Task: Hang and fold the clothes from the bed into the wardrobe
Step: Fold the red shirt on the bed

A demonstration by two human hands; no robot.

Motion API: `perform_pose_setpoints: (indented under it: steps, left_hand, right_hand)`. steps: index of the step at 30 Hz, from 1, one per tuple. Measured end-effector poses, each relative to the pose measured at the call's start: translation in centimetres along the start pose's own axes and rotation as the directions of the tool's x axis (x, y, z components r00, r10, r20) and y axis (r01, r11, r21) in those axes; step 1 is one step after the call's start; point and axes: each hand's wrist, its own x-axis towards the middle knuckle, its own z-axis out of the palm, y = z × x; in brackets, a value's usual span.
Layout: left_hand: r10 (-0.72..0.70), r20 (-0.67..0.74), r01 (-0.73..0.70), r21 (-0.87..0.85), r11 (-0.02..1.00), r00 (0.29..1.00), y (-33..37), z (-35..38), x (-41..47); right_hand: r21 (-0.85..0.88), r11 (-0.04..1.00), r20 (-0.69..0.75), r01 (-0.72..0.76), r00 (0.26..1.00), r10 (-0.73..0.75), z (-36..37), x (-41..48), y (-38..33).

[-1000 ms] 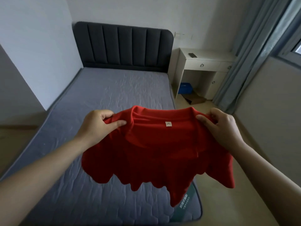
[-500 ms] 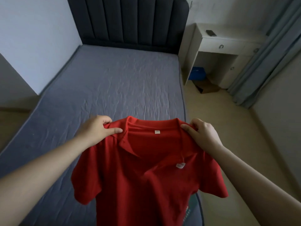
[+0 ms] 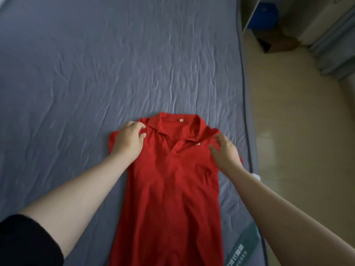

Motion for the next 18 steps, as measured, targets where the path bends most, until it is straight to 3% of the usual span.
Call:
perform_pose_setpoints:
  steps: [4,8,18]
  left_hand:
    - [-0.014,0.132,0.026,-0.096,0.995,0.991,-3.9,5.3,-7.2]
    - [-0.103,0.291,0.145,-0.126,0.981,0.951,-6.6,8.0,-14.8]
    - [-0.268,0.429,0.327,-0.069,0.942,0.862,-11.6,11.4,-28.3]
  right_hand:
    - [-0.016,0.997,0.108,-0.08,0.991,0.082,5.3,-4.7,5.3]
    - [-0.054,0.991,0.2,-0.121,0.971,0.129,8.2,-10.3,8.6]
    - [-0.217,0.97,0.348,-0.105,0.92,0.178,12.2,-21.9,14.9]
